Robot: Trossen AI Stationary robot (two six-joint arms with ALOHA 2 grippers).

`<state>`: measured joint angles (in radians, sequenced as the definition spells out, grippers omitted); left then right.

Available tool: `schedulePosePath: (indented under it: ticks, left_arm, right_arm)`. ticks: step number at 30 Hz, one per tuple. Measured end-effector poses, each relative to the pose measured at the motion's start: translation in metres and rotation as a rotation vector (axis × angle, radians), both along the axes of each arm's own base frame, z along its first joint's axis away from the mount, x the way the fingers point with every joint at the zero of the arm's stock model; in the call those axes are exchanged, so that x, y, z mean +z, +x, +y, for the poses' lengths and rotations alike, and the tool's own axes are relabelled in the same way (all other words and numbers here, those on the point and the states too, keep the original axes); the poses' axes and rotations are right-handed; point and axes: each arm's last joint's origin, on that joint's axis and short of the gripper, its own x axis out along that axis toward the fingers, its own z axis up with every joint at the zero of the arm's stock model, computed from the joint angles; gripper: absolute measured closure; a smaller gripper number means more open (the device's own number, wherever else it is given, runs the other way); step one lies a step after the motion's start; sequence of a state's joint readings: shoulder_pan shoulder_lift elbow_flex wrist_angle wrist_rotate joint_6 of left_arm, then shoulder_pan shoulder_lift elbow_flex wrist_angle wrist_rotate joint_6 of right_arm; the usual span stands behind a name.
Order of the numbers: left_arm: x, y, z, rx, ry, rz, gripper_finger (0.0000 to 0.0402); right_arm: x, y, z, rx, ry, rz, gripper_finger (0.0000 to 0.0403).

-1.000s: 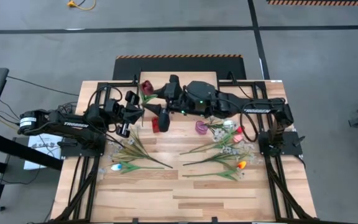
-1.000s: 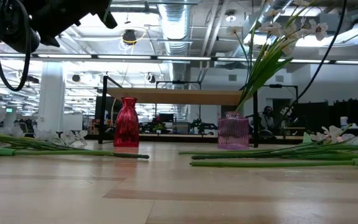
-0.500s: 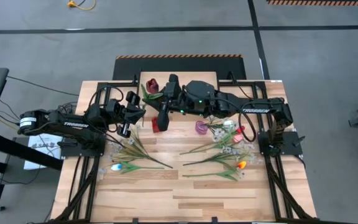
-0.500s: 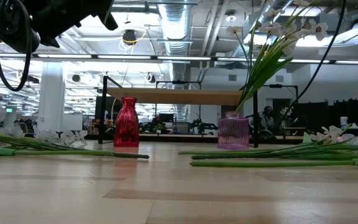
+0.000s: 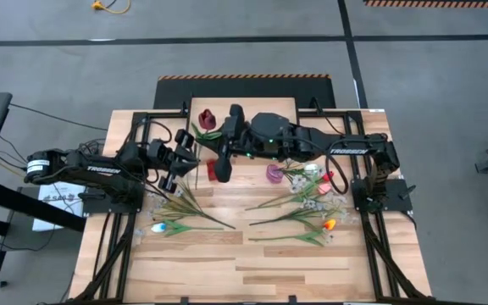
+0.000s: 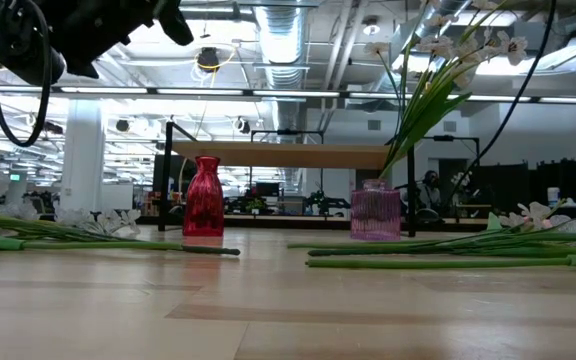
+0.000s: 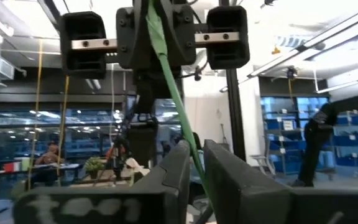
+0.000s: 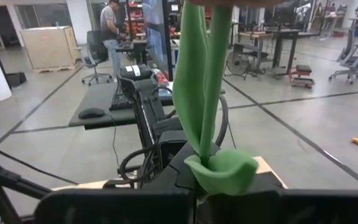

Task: Pick and place flowers into a vace then onto a shelf
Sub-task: Put the dark red tulip into the red vase

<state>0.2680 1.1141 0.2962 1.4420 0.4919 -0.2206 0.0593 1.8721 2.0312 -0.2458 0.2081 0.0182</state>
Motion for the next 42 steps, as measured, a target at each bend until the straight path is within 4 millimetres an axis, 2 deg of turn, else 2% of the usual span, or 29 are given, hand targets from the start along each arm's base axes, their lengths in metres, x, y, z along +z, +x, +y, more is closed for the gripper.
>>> schedulePosePath:
  ticks: [4, 8, 14, 19, 25, 36, 42]
  left_arm:
    - [-0.002, 0.000, 0.001, -0.003, -0.021, 0.050, 0.0332]
    - [0.000, 0.004, 0.003, -0.004, -0.050, 0.172, 0.0292]
    - [0.022, 0.012, 0.005, -0.004, -0.039, 0.329, 0.0243]
    - [0.041, 0.017, 0.004, 0.008, 0.013, 0.463, 0.0221]
    - [0.056, 0.020, -0.004, -0.007, 0.077, 0.465, 0.0217]
    - [0.054, 0.021, -0.007, 0.074, 0.078, 0.485, 0.0217]
    - [0.054, 0.021, -0.006, 0.088, 0.075, 0.486, 0.0255]
  right_arm:
    - [-0.002, 0.000, 0.000, 0.001, -0.001, 0.024, 0.0400]
    - [-0.005, -0.001, 0.001, 0.021, -0.001, 0.053, 0.0400]
    - [-0.010, -0.001, 0.005, 0.059, 0.015, 0.108, 0.0401]
    - [-0.016, -0.003, 0.012, 0.074, 0.013, 0.164, 0.0401]
    - [-0.018, -0.004, 0.017, 0.086, 0.010, 0.192, 0.0402]
    - [-0.019, -0.006, 0.028, 0.105, -0.002, 0.198, 0.0402]
    - [-0.019, -0.006, 0.028, 0.103, -0.003, 0.202, 0.0402]
